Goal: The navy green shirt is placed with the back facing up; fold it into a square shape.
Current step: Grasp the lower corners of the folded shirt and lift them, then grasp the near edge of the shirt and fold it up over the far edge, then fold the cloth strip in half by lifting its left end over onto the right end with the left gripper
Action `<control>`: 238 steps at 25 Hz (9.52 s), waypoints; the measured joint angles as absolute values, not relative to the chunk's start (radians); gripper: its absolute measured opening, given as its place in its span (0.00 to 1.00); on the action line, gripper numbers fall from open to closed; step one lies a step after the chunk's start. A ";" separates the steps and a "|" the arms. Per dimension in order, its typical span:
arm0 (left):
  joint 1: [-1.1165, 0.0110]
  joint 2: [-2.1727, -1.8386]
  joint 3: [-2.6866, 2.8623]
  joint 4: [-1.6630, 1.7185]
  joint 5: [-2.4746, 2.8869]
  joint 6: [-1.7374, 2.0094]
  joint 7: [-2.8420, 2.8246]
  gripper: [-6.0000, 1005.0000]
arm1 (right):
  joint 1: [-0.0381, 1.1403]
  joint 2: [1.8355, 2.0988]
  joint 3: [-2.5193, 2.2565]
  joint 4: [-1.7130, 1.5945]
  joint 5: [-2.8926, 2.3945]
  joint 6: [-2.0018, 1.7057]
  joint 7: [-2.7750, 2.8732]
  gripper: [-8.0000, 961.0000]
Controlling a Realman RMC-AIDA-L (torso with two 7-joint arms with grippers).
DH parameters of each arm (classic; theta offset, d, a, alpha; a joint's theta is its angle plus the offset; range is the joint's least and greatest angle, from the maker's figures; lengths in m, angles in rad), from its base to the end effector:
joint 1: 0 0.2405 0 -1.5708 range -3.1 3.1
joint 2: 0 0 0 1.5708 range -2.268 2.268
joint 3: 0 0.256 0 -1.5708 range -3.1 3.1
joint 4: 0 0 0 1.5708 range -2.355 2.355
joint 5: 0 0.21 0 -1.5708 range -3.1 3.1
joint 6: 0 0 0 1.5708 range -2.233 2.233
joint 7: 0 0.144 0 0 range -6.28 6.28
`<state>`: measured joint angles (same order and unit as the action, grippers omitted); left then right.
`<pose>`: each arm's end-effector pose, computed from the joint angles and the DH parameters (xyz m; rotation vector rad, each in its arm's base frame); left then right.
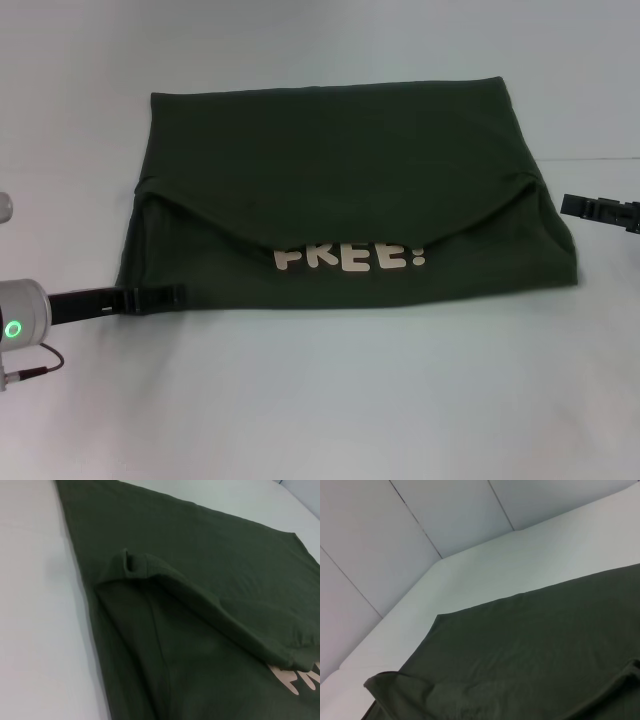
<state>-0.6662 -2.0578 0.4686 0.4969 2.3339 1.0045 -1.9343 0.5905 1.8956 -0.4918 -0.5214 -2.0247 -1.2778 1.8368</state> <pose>-0.3212 0.3884 -0.0015 -2.1114 -1.4050 -0.3862 0.3185 0.3864 0.0850 -2.1514 1.2592 0.7016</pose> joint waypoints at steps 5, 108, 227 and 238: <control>-0.662 -2.057 0.467 0.502 2.334 0.998 -1.935 0.73 | 0.590 1.895 -0.495 -0.520 -2.025 -1.282 1.842 0.92; -0.643 -2.029 0.422 0.569 2.375 1.115 -1.971 0.01 | 0.799 1.916 -0.774 -0.513 -2.484 -1.027 2.287 0.91; -0.785 -2.065 0.159 0.367 2.158 0.817 -1.857 0.03 | 0.813 1.987 -0.503 -0.438 -2.247 -0.677 1.943 0.07; -0.771 -2.069 0.157 0.368 2.100 0.740 -1.807 0.36 | 0.804 1.989 -0.549 -0.454 -2.246 -0.614 1.941 0.37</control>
